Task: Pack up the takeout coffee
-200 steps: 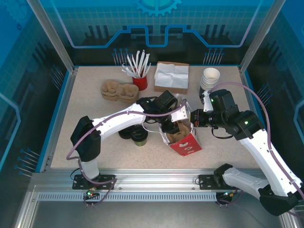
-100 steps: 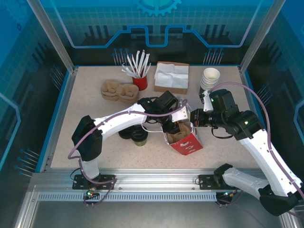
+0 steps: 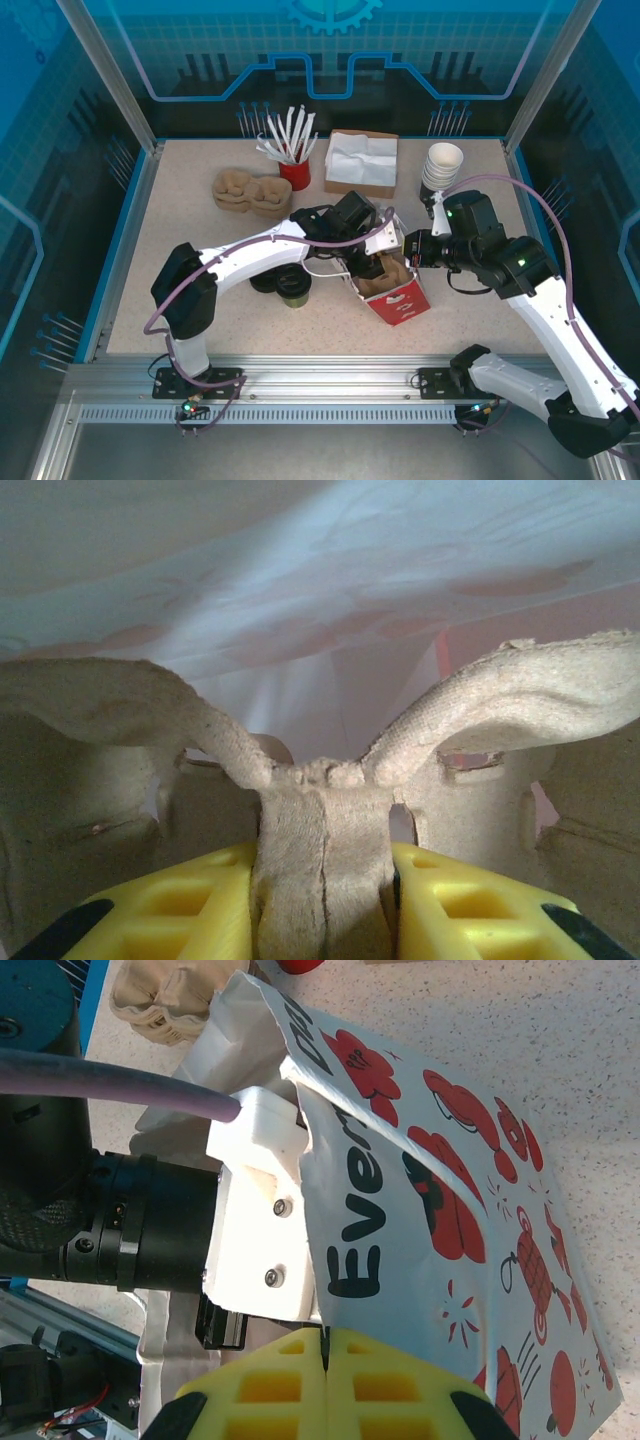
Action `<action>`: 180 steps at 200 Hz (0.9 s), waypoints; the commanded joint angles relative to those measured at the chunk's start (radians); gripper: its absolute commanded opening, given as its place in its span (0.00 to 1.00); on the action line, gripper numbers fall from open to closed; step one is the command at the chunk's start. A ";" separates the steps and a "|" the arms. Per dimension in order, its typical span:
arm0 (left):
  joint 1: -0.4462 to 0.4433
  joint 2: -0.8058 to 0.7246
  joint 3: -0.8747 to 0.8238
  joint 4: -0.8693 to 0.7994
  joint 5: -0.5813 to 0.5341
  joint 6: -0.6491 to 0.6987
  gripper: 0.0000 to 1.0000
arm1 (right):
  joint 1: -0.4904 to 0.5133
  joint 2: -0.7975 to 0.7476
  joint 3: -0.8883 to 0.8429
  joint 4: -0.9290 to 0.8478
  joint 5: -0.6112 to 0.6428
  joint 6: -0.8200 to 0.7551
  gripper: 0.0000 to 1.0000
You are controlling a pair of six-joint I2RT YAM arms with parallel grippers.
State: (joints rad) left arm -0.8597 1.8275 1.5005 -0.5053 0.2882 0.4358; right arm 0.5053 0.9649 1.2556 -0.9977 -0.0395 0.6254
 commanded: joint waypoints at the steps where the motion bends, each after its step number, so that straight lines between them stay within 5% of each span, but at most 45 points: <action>1: -0.002 0.020 -0.014 0.063 0.045 -0.039 0.34 | 0.001 -0.006 -0.019 0.007 0.018 0.020 0.00; 85: -0.002 0.019 -0.034 0.075 0.022 -0.074 0.38 | -0.009 -0.022 -0.037 0.006 0.016 0.039 0.00; 130: -0.002 -0.032 -0.022 0.016 0.019 -0.053 0.70 | -0.013 -0.035 -0.039 0.001 0.027 0.048 0.00; 180: -0.002 -0.110 0.006 -0.048 0.008 -0.051 0.77 | -0.019 -0.054 -0.048 -0.002 0.039 0.066 0.00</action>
State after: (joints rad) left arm -0.8597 1.7851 1.4818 -0.4931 0.2878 0.3725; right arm 0.4999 0.9241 1.2232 -0.9783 -0.0254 0.6662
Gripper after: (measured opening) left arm 0.764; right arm 0.054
